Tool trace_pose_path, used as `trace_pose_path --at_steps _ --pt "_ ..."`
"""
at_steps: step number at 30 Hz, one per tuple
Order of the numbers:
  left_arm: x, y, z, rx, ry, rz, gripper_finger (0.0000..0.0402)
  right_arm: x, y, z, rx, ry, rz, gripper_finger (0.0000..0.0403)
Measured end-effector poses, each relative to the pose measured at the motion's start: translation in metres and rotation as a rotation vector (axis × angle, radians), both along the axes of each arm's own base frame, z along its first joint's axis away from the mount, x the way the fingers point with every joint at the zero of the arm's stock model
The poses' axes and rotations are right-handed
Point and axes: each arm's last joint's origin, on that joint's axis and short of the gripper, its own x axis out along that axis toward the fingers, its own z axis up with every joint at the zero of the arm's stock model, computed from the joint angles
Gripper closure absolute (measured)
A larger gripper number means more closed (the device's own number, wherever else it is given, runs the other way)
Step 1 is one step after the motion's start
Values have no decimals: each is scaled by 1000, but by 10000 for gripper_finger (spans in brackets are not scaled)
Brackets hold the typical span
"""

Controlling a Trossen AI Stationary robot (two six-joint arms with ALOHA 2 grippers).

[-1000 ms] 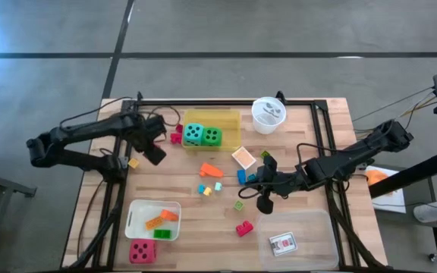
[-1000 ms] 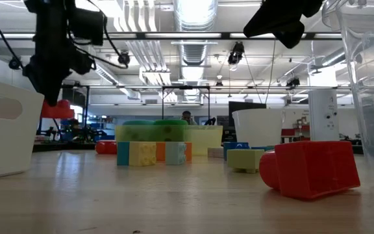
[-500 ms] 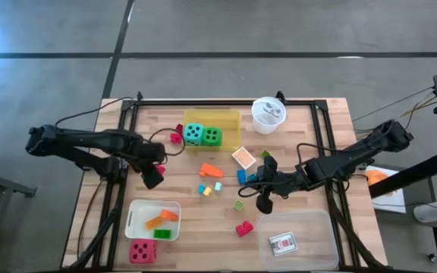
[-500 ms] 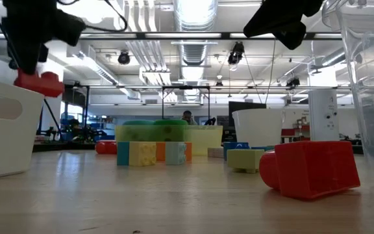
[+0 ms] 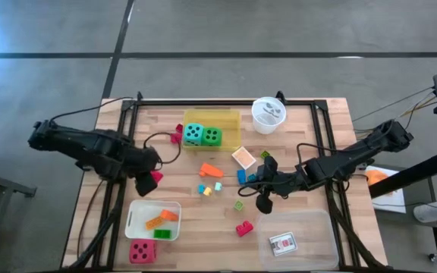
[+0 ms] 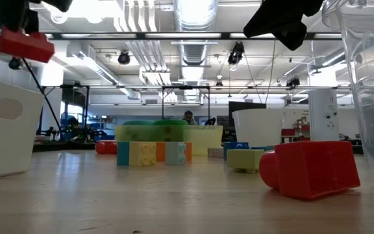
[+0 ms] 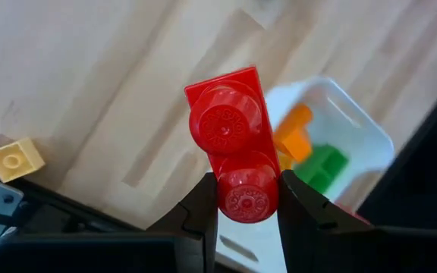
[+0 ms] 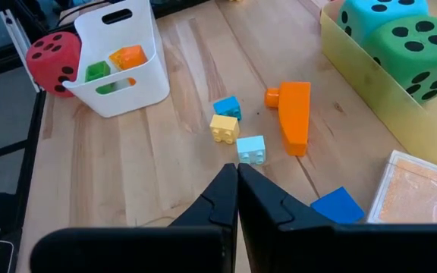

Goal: Pick & Place Toys
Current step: Put the top left red game piece into the white bin

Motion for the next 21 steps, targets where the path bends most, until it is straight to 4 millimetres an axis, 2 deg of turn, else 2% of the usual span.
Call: trace_pose_path --at_steps 4,11,21 --pt "-5 -17 6 -11 -18 -84 315 0 0 0 0 0 0 394" --pt "-12 -43 3 18 16 -147 315 0 0 0 16 -2 -11 394" --pt "10 -92 8 77 82 -357 315 0 0 0 19 -2 -13 394"
